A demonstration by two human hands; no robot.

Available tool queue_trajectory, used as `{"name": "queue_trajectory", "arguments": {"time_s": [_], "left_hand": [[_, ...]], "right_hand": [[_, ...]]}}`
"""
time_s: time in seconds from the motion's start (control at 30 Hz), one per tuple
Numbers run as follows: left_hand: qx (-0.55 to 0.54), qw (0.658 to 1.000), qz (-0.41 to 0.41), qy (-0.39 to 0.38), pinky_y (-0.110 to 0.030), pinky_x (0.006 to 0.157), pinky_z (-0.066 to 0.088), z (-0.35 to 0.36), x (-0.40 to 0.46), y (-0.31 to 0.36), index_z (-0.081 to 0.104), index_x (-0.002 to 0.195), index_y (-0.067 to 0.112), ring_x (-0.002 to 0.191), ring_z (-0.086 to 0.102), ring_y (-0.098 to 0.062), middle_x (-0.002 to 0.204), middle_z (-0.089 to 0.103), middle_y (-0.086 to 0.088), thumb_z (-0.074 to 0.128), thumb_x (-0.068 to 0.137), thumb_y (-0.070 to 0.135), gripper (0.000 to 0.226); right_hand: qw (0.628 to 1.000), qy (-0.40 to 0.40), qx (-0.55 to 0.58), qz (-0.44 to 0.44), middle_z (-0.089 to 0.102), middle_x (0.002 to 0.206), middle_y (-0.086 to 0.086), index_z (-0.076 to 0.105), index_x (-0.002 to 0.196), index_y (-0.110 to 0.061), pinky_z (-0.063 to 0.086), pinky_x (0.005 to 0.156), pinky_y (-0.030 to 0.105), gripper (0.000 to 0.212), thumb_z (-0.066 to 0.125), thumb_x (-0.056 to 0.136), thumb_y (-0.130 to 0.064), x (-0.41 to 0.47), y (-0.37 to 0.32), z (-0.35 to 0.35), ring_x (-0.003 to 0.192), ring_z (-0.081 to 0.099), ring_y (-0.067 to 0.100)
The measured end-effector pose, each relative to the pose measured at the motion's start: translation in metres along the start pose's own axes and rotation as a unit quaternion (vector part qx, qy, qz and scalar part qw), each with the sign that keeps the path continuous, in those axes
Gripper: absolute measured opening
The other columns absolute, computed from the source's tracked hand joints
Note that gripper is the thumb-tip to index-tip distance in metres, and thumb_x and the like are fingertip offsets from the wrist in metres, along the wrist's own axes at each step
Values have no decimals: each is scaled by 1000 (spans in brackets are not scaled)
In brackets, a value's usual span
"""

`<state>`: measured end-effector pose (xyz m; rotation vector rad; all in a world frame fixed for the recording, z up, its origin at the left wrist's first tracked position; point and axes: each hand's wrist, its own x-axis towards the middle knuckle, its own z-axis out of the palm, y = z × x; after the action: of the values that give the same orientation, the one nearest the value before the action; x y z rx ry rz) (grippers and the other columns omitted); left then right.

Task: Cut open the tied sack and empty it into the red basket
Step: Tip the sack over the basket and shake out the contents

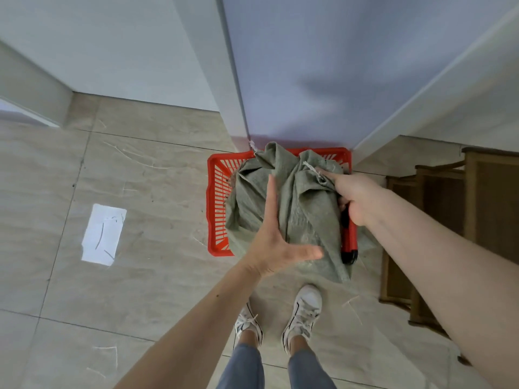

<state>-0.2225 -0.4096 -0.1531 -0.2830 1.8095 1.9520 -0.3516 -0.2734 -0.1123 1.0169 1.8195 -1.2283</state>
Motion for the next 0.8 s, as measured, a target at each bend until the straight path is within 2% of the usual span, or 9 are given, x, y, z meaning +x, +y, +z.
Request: {"name": "queue_trajectory", "arguments": {"time_s": [0.07, 0.13, 0.27, 0.43, 0.53, 0.6, 0.67, 0.73, 0.8], "left_hand": [[-2, 999, 12, 30, -40, 120, 31, 0, 0, 10, -2, 157, 38, 146, 32, -4, 160, 27, 16, 95, 57, 16, 142], [-4, 997, 3, 72, -44, 116, 37, -2, -1, 18, 18, 155, 41, 141, 42, -7, 155, 40, 15, 96, 57, 22, 127], [44, 993, -11, 108, -47, 99, 54, -9, -5, 32, 63, 125, 31, 113, 67, -12, 116, 73, 7, 94, 56, 39, 76], [51, 989, -60, 124, -48, 87, 60, -16, -9, 53, 77, 98, 20, 92, 75, -17, 94, 79, 1, 93, 62, 34, 42], [17, 983, -104, 150, -42, 84, 61, -15, -9, 72, 78, 90, 16, 85, 76, -17, 89, 80, -1, 93, 64, 28, 33], [-24, 973, -148, 175, -39, 80, 62, -17, -8, 84, 77, 88, 13, 83, 77, -19, 88, 80, -3, 93, 65, 23, 29], [-69, 962, -194, 180, -41, 79, 62, -20, -8, 99, 75, 90, 10, 83, 77, -25, 89, 79, -9, 92, 65, 19, 31], [-107, 955, -224, 162, -44, 79, 62, -24, -8, 115, 74, 96, 6, 85, 76, -30, 93, 78, -13, 91, 65, 16, 36], [-131, 951, -245, 133, -47, 79, 62, -27, -8, 130, 73, 104, 6, 89, 76, -33, 97, 78, -15, 90, 67, 14, 42]], "right_hand": [[1000, -8, -16, -7, 34, 53, 0, 55, 80, -14, 22, 38, 17, 41, 81, 77, -46, -14, -7, 2, 43, 25, 12], [999, -15, -32, -8, 34, 52, 1, 57, 81, -13, 24, 43, 21, 42, 81, 77, -48, -25, -10, 4, 44, 25, 13], [997, -12, -76, -1, 36, 52, 3, 63, 113, -4, 29, 45, 27, 69, 79, 73, -58, -38, -11, 3, 44, 29, 16], [998, -54, -43, -12, 35, 54, 1, 56, 102, -15, 29, 42, 25, 66, 64, 75, -75, -49, -13, -10, 38, 30, 14], [987, -44, -100, -117, 48, 75, -2, 54, 110, -21, 37, 48, 28, 79, 56, 67, -87, -59, -8, -22, 52, 44, 13], [953, -26, -187, -238, 58, 114, -8, 48, 131, -29, 50, 78, 32, 100, 62, 53, -90, -64, -1, -32, 93, 59, 11], [898, -81, -272, -335, 41, 146, -14, 34, 147, -37, 40, 101, 31, 116, 76, 47, -80, -69, 5, -39, 126, 46, 8], [834, -143, -360, -392, 23, 160, -18, 23, 152, -42, 32, 109, 29, 128, 87, 45, -69, -73, 6, -39, 139, 31, 4], [801, -163, -387, -426, 30, 154, -24, 25, 149, -44, 33, 110, 27, 126, 92, 44, -61, -73, 5, -35, 137, 33, 1]]}}
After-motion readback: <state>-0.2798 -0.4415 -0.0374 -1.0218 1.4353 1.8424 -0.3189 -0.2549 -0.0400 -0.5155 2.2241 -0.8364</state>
